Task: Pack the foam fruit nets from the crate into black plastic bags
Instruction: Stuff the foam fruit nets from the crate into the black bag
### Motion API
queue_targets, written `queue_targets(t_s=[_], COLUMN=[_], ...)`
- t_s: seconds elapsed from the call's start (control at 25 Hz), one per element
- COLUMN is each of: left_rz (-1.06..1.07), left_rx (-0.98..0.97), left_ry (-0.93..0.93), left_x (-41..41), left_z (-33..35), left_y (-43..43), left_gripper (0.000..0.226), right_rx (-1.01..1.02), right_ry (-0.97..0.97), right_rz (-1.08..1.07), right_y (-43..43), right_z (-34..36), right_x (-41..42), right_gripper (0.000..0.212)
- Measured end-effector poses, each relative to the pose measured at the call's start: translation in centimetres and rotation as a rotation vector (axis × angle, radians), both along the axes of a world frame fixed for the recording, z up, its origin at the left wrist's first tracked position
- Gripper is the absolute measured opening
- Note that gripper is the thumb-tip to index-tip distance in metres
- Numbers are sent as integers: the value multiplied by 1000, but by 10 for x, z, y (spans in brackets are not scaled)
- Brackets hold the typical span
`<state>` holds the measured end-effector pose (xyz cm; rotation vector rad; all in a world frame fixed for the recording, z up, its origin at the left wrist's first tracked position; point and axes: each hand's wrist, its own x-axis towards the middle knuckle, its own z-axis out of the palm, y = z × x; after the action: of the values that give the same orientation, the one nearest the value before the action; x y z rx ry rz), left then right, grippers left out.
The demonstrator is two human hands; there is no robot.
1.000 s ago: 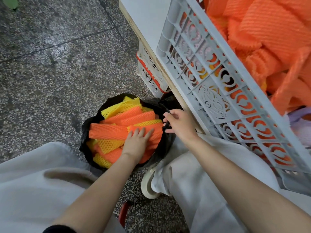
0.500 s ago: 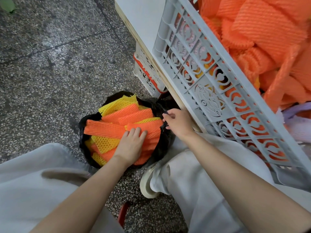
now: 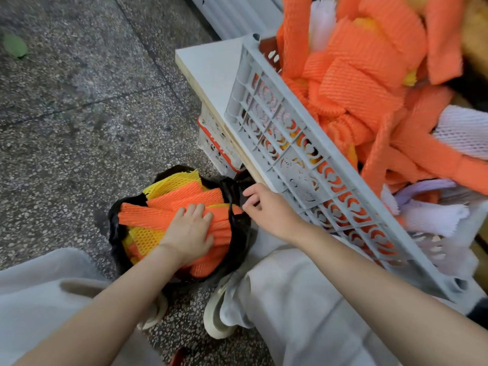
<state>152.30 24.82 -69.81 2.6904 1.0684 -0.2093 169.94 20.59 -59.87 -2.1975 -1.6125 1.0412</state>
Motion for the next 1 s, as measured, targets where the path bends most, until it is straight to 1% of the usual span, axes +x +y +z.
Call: queue_targets(t_s=[0.08, 0.12, 0.24, 0.32, 0.4, 0.48, 0.6, 0.72, 0.8, 0.84, 0.92, 1.0], left_rz=[3, 19, 59, 49, 34, 29, 136, 272, 352, 366, 370, 377], left_rx=[67, 95, 152, 172, 146, 129, 56, -91, -206, -232, -230, -258], left_ry=[-93, -174, -491, -693, -841, -871, -765, -710, -665, -646, -683, -836], left_x=[12, 21, 59, 88, 121, 155, 202, 230, 240, 243, 245, 243], left_z=[27, 44, 104, 144, 175, 193, 203, 201, 196, 193, 189, 191], left_y=[13, 18, 29, 30, 31, 37, 53, 70, 78, 79, 77, 73], left_gripper=[31, 29, 25, 27, 27, 34, 50, 64, 68, 67, 64, 57], right_rx=[134, 219, 482, 633, 724, 740, 716, 663, 593, 556, 478, 415], right_ry=[-13, -7, 5, -65, -198, -333, -465, -561, -599, -613, -632, -685], right_rz=[58, 64, 13, -61, -137, -195, -211, -163, -120, -90, -45, -40], right_y=[-8, -13, -29, -35, -34, -25, -1, 31, 52, 60, 74, 81], right_z=[35, 51, 96, 117, 129, 132, 134, 134, 132, 130, 128, 127], right_x=[3, 6, 27, 54, 89, 124, 161, 179, 188, 192, 200, 204], right_gripper=[29, 31, 32, 33, 35, 38, 43, 49, 54, 56, 60, 59])
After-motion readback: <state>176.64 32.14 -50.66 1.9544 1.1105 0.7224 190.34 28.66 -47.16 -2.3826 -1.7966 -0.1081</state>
